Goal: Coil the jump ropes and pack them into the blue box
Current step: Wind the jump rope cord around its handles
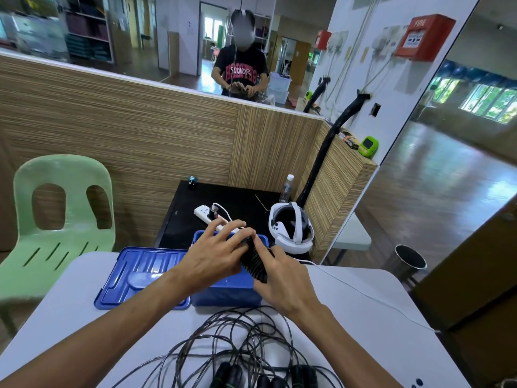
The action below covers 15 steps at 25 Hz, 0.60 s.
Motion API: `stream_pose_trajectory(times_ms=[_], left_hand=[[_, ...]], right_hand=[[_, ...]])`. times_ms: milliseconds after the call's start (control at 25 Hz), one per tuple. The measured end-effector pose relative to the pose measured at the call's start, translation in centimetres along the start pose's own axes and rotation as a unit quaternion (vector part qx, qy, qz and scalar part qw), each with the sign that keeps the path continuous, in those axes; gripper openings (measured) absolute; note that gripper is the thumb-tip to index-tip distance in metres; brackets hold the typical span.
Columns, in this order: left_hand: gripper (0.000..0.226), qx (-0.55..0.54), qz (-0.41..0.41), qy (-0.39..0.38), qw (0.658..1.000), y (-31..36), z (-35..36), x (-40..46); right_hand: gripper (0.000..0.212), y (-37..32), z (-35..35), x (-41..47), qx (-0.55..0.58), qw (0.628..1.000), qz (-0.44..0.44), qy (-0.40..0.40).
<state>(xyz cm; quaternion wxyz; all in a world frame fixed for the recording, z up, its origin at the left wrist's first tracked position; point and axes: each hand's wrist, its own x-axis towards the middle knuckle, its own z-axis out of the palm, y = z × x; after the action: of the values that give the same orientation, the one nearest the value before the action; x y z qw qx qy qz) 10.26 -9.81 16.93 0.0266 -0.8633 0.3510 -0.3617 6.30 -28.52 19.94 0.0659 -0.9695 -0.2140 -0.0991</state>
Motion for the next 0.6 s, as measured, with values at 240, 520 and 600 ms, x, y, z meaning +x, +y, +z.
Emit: stream_pose_trajectory(times_ms=[240,520,600], left_hand=[[0.035,0.023,0.040,0.012,0.999,-1.4,0.5,0.7],[0.026,-0.063,-0.008,0.006,0.998,-0.5,0.2,0.9],[0.022,-0.128,-0.080,0.011,0.988,1.2,0.2,0.8]], right_hand=[[0.083,-0.3,-0.4,0.5,-0.006,1.000,0.009,0.001],[0.084,-0.5,0.0,0.1,-0.045,0.999,-0.002,-0.016],[0.084,-0.6,0.3,0.3,-0.058,0.998,0.014,-0.031]])
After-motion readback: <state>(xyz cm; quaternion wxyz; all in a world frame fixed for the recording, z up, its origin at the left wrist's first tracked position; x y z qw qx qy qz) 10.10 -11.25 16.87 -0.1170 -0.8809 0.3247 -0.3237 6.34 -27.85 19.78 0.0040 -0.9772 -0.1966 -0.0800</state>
